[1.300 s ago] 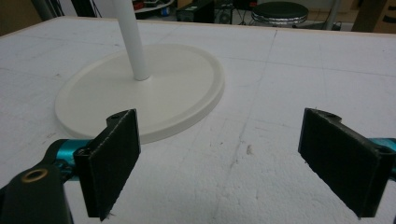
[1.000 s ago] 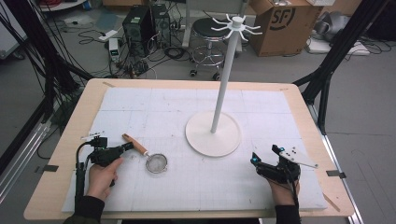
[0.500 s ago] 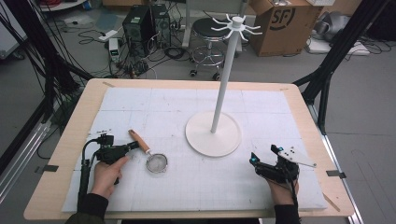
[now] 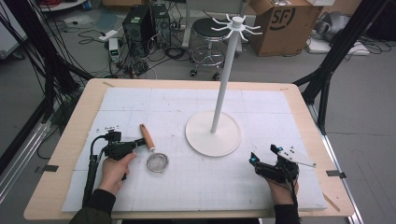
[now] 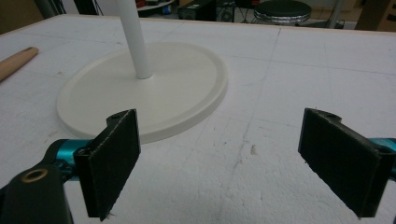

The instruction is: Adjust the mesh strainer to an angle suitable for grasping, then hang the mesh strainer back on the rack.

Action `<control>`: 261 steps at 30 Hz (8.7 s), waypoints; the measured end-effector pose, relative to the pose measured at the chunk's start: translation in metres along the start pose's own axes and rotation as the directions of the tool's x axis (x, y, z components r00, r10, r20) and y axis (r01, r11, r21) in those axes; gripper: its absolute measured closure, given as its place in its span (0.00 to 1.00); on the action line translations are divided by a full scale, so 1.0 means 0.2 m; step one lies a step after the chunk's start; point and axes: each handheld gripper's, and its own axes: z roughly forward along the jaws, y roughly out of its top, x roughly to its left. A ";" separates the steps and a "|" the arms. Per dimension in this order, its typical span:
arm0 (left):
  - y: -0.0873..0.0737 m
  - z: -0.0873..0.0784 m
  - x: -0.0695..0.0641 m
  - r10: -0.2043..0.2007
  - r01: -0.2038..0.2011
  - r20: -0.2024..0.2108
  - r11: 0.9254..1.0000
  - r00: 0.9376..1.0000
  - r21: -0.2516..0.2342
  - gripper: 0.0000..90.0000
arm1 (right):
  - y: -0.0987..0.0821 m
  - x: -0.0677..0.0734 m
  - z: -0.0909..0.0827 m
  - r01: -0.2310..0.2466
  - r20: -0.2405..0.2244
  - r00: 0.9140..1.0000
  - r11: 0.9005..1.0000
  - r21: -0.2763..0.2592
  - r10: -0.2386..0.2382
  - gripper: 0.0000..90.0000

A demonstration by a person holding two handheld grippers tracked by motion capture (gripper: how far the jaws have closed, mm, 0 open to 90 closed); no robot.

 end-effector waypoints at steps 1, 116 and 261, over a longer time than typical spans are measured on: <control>0.00 0.01 0.00 0.002 -0.002 0.001 1.000 1.000 0.001 1.00 | 0.00 0.00 0.00 -0.002 0.000 1.000 1.000 -0.001 0.002 0.13; 0.06 0.08 -0.33 0.276 -0.298 0.206 0.950 0.939 0.088 0.42 | -0.02 -0.03 -0.06 -0.018 0.021 1.000 1.000 -0.008 0.018 0.14; 0.17 0.07 -0.45 0.200 -0.227 0.246 0.970 0.948 0.085 0.79 | -0.03 -0.05 -0.07 -0.022 0.047 0.999 1.000 -0.003 0.022 0.14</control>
